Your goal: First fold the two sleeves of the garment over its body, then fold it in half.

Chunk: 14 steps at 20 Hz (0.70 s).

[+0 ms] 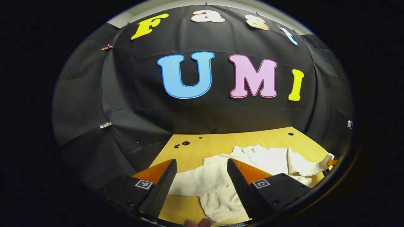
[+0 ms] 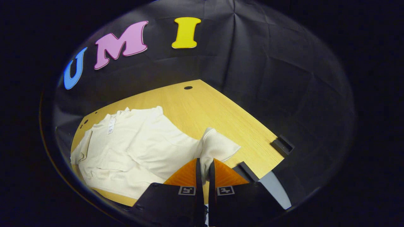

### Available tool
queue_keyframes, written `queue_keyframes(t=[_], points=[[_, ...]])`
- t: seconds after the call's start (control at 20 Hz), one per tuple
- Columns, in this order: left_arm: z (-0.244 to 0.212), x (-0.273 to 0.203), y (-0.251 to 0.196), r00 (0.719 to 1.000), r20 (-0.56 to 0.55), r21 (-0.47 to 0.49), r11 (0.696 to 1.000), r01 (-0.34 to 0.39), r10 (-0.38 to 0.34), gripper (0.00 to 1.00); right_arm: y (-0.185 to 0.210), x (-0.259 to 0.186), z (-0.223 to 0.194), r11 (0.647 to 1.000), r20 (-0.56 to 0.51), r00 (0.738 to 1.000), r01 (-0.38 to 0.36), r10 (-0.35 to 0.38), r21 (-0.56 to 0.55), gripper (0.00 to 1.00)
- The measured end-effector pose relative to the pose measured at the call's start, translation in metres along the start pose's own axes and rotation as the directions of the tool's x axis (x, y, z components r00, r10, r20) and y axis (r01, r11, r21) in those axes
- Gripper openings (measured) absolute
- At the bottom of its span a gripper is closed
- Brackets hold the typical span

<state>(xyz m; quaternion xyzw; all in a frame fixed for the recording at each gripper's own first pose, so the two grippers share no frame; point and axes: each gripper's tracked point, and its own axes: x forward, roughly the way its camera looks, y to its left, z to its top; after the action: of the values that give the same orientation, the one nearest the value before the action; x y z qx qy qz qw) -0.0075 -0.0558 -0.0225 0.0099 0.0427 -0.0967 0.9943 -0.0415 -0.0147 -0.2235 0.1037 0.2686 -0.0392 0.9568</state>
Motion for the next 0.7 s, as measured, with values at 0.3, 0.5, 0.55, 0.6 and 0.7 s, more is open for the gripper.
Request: queue_keyframes(t=[0.3,0.5,0.55,0.6,0.7], points=[[-0.003,-0.003,0.029,1.000,0.021,0.003,1.000,0.004,-0.004,0.98,0.109,-0.014,0.042,0.987,0.095,0.983,-0.151,0.155,-0.048,0.10],[-0.010,-0.006,0.050,1.000,0.025,-0.012,1.000,-0.008,0.008,0.98,0.195,-0.017,0.051,0.957,0.102,0.954,-0.273,0.282,-0.097,0.09],[-0.012,-0.006,0.055,1.000,0.022,-0.013,1.000,-0.014,0.014,0.98,0.216,-0.017,0.049,0.948,0.095,0.946,-0.299,0.310,-0.111,0.10],[-0.015,-0.007,0.061,1.000,0.018,-0.015,1.000,-0.023,0.023,0.98,0.235,-0.016,0.046,0.938,0.088,0.938,-0.324,0.336,-0.126,0.10],[-0.020,-0.006,0.074,0.999,0.012,-0.025,0.999,-0.040,0.041,0.98,0.269,-0.016,0.040,0.916,0.068,0.921,-0.370,0.383,-0.154,0.10]])
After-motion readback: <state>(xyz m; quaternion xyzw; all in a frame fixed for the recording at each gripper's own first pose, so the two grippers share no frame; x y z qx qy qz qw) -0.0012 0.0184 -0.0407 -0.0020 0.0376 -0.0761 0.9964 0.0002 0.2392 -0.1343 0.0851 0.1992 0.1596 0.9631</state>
